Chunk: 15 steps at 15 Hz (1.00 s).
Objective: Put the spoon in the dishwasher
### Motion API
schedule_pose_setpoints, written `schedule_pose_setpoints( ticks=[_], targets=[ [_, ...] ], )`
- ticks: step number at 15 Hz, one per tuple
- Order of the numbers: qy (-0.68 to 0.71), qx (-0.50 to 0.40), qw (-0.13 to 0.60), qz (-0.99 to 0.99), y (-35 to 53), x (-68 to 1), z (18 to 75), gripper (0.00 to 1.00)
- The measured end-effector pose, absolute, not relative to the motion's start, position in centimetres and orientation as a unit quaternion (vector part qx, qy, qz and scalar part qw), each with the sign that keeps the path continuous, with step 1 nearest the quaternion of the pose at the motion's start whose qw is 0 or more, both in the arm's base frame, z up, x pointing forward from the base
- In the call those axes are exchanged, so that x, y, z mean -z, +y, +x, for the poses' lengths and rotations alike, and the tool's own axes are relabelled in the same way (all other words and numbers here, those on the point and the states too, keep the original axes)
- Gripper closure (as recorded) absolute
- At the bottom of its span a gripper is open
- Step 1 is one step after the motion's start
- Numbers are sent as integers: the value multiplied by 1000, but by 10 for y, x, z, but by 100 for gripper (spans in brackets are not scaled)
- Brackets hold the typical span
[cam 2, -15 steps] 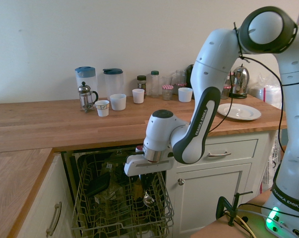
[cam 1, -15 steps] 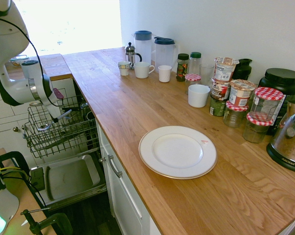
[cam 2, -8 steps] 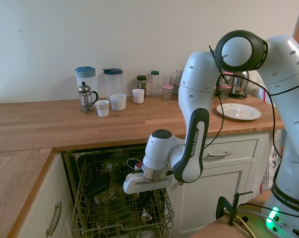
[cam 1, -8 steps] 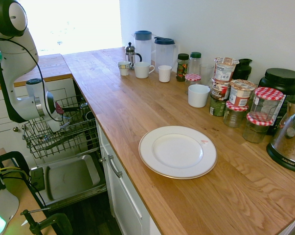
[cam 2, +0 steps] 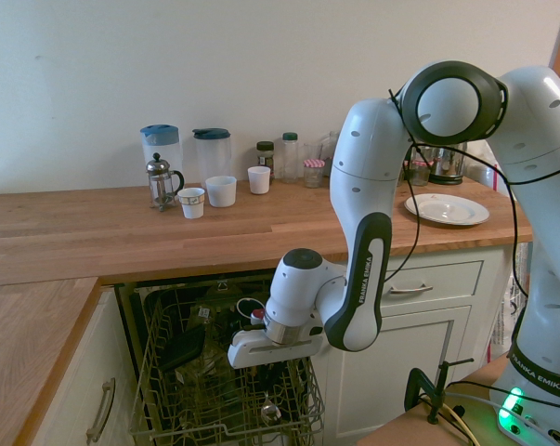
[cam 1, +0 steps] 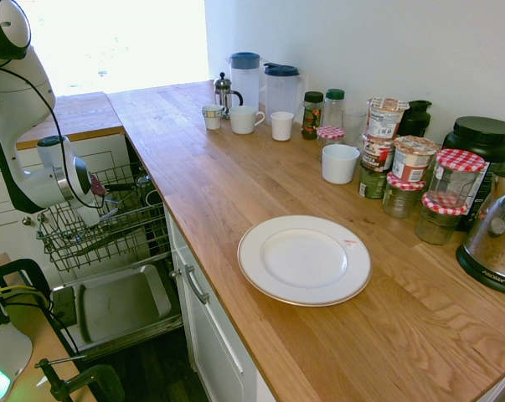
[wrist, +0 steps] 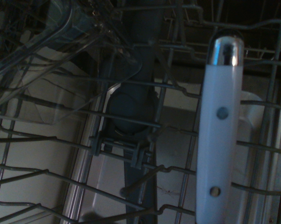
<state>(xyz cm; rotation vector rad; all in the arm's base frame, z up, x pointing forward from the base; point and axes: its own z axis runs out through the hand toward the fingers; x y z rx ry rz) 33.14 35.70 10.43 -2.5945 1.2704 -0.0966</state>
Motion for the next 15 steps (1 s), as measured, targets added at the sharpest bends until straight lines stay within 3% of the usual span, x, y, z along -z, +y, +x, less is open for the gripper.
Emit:
schedule_pose_setpoints(
  ticks=[6, 15],
  targets=[
    [447, 41, 117, -886, 352, -118, 320, 0],
    [471, 91, 99, -872, 321, -248, 283, 0]
  ],
)
